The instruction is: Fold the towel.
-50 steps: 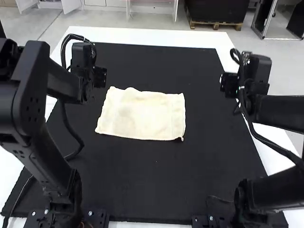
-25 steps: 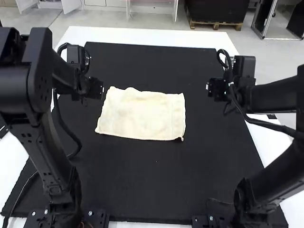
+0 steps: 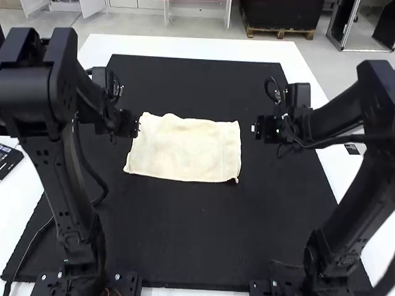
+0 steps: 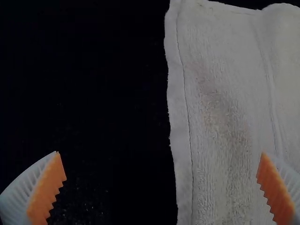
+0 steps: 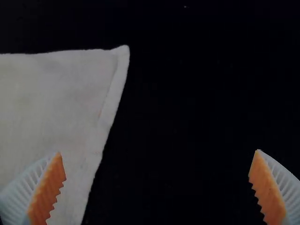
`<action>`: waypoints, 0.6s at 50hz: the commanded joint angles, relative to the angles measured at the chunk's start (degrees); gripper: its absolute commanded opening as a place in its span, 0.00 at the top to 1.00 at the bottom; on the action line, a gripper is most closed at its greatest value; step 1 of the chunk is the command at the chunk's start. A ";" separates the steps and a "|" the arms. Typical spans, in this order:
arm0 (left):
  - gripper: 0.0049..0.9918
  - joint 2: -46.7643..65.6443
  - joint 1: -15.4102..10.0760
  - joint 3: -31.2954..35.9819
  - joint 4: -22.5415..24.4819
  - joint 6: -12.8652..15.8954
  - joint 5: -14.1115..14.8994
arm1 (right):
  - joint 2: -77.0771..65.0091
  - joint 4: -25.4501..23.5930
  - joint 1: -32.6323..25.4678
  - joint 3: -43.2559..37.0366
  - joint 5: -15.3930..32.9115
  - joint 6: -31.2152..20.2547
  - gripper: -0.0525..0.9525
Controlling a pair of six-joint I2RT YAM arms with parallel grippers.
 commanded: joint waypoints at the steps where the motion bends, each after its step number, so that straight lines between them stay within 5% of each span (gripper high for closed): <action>1: 0.03 1.33 0.32 3.02 0.81 0.35 1.04 | 2.15 1.65 1.57 3.02 -1.25 0.80 0.05; 30: 0.03 10.56 -0.03 10.66 3.80 1.41 2.53 | 14.02 4.72 4.38 9.70 -1.52 1.33 0.05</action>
